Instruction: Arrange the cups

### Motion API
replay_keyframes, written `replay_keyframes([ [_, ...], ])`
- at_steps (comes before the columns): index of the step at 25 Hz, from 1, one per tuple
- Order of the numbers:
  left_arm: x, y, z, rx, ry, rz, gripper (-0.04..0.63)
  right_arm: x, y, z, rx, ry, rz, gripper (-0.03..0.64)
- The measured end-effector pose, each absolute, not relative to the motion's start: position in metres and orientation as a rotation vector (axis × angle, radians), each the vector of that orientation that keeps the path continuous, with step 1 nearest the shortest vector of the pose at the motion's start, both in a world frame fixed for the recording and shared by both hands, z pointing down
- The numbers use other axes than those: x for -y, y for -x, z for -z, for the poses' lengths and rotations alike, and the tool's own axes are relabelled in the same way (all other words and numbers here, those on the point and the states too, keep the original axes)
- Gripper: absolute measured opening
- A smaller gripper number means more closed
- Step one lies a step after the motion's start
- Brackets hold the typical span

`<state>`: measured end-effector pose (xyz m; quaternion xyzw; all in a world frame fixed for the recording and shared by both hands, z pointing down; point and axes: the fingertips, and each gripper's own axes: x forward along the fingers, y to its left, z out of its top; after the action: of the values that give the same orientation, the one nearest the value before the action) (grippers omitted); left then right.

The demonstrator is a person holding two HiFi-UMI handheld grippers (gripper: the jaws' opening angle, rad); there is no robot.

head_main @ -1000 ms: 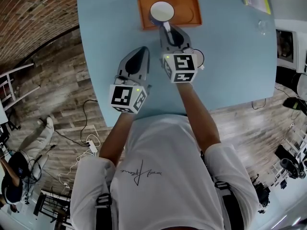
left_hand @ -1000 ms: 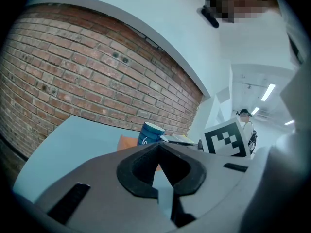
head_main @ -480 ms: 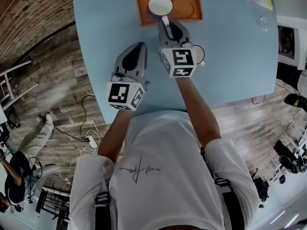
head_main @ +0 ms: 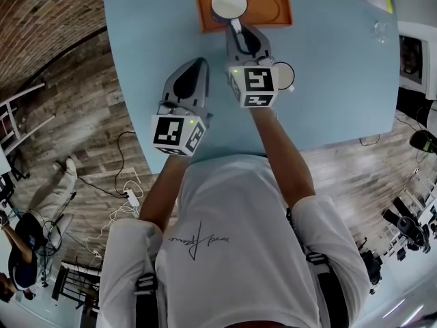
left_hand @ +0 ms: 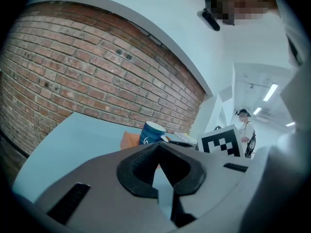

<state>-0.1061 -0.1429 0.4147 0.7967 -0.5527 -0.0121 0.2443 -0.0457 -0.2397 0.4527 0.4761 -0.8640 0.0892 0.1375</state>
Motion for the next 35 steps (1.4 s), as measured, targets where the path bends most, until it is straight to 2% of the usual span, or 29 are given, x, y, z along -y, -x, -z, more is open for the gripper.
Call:
replay_keyframes([
  [21, 0.141, 0.114, -0.416, 1.512, -2.153, 0.050, 0.007, 0.239, 0.051, -0.456, 2.457, -1.412, -0.209, 0.066],
  [28, 0.139, 0.112, -0.411, 1.512, -2.158, 0.056, 0.008, 0.234, 0.052, -0.456, 2.462, -1.393, -0.234, 0.106],
  [35, 0.134, 0.109, -0.400, 1.519, -2.178, 0.078, 0.008, 0.224, 0.048, -0.450, 2.457, -1.397, -0.234, 0.106],
])
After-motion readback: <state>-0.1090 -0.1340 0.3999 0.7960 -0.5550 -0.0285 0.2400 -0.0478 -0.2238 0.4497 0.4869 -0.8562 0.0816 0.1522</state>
